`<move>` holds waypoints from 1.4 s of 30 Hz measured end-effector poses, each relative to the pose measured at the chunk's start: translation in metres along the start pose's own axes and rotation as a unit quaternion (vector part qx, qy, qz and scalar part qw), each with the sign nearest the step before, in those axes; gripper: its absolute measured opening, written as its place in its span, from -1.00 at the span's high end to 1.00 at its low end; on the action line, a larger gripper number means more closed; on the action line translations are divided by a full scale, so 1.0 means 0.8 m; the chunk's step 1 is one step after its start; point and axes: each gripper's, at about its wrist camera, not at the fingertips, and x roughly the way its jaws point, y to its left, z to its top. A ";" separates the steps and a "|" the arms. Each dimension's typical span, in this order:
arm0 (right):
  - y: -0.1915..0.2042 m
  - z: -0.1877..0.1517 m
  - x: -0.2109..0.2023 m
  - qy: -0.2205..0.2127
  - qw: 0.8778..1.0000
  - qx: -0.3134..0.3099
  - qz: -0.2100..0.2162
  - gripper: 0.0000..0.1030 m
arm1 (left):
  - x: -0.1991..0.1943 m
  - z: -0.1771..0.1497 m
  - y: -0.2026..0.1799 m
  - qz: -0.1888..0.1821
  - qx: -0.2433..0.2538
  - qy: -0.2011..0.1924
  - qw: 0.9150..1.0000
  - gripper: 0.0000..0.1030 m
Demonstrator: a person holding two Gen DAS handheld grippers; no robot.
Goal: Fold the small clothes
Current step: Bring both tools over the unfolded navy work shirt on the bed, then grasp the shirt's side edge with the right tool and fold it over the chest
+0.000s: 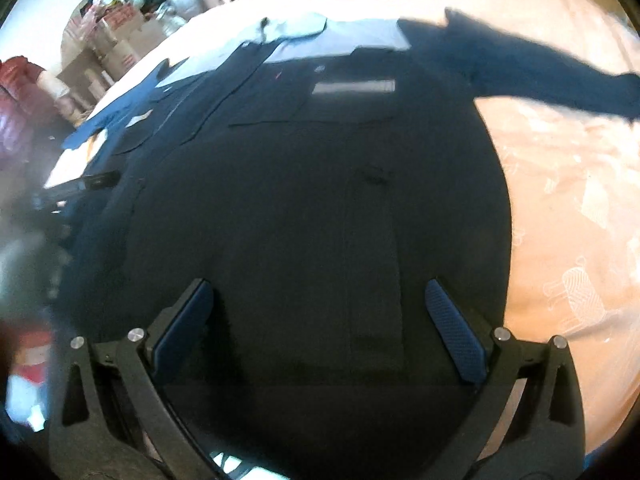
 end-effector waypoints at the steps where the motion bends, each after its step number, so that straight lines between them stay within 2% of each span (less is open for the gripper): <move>1: -0.007 0.003 -0.008 0.011 1.000 0.007 0.015 -1.00 | 0.000 0.000 0.000 0.000 0.000 -0.001 1.000 -1.00; 3: -0.030 0.020 -0.028 0.014 0.999 0.024 0.038 -1.00 | 0.001 0.000 -0.001 0.002 -0.001 -0.002 1.000 -1.00; 6: -0.083 0.060 -0.080 -0.022 0.997 0.051 0.049 -1.00 | 0.000 0.000 0.000 0.004 -0.002 -0.006 1.000 -1.00; 8: -0.123 0.096 -0.125 -0.065 0.996 0.056 0.028 -1.00 | 0.001 0.000 0.000 0.007 -0.003 -0.008 1.000 -1.00; 10: -0.167 0.128 -0.174 -0.126 0.990 0.068 -0.009 -1.00 | 0.002 0.001 -0.002 0.010 -0.003 -0.009 1.000 -1.00; 11: -0.195 0.138 -0.195 -0.165 0.983 0.083 -0.010 -1.00 | 0.001 0.000 -0.002 0.011 -0.003 -0.010 1.000 -1.00; 12: -0.232 0.140 -0.205 -0.195 0.973 0.120 0.010 -1.00 | 0.001 0.000 -0.002 0.012 -0.003 -0.011 1.000 -1.00; 13: -0.263 0.140 -0.199 -0.190 0.968 0.161 0.035 -1.00 | 0.002 0.001 -0.003 0.014 -0.002 -0.012 1.000 -1.00; 14: -0.313 0.139 -0.174 -0.130 0.964 0.226 0.061 -1.00 | 0.003 0.001 -0.004 0.016 -0.002 -0.013 1.000 -1.00; 15: -0.344 0.138 -0.155 -0.088 0.960 0.262 0.055 -1.00 | 0.003 0.001 -0.004 0.018 -0.001 -0.014 1.000 -1.00; 16: -0.372 0.136 -0.143 -0.068 0.955 0.284 0.044 -0.99 | 0.004 0.002 -0.005 0.020 -0.001 -0.014 1.000 -1.00; 17: -0.405 0.133 -0.136 -0.068 0.949 0.306 0.030 -0.98 | 0.004 0.002 -0.005 0.022 0.000 -0.015 1.000 -1.00; 19: -0.464 0.131 -0.144 -0.103 0.932 0.348 0.024 -0.95 | 0.006 0.003 -0.006 0.023 0.000 -0.016 1.000 -1.00; 22: -0.513 0.143 -0.171 -0.168 0.917 0.360 0.030 -0.95 | 0.006 0.003 -0.006 0.025 0.000 -0.021 0.999 -1.00; 24: -0.535 0.149 -0.176 -0.181 0.912 0.367 0.019 -0.95 | 0.007 0.003 -0.008 0.029 0.000 -0.024 0.999 -1.00; 26: -0.553 0.153 -0.168 -0.183 0.909 0.373 0.014 -0.90 | 0.008 0.003 -0.008 0.031 0.000 -0.026 0.999 -1.00; 27: -0.559 0.154 -0.163 -0.180 0.909 0.376 0.015 -0.80 | 0.008 0.004 -0.008 0.032 -0.001 -0.026 0.999 -1.00; 28: -0.563 0.154 -0.157 -0.179 0.910 0.374 0.015 -0.69 | 0.008 0.004 -0.008 0.032 -0.001 -0.026 0.999 -1.00; 30: -0.569 0.163 -0.150 -0.175 0.913 0.368 0.008 -0.62 | 0.008 0.004 -0.008 0.032 -0.001 -0.025 0.999 -1.00; 38: -0.594 0.177 -0.140 -0.157 0.919 0.360 -0.032 -0.60 | 0.009 0.004 -0.007 0.035 -0.001 -0.027 0.999 -1.00; 39: -0.592 0.182 -0.137 -0.156 0.921 0.355 -0.036 -0.51 | 0.009 0.004 -0.007 0.035 -0.001 -0.027 0.999 -1.00; 41: -0.583 0.190 -0.131 -0.151 0.927 0.342 -0.024 0.02 | 0.009 0.004 -0.007 0.035 -0.001 -0.027 0.999 -1.00; 42: -0.576 0.195 -0.128 -0.154 0.927 0.342 0.005 0.70 | 0.009 0.004 -0.007 0.035 -0.001 -0.027 0.999 -1.00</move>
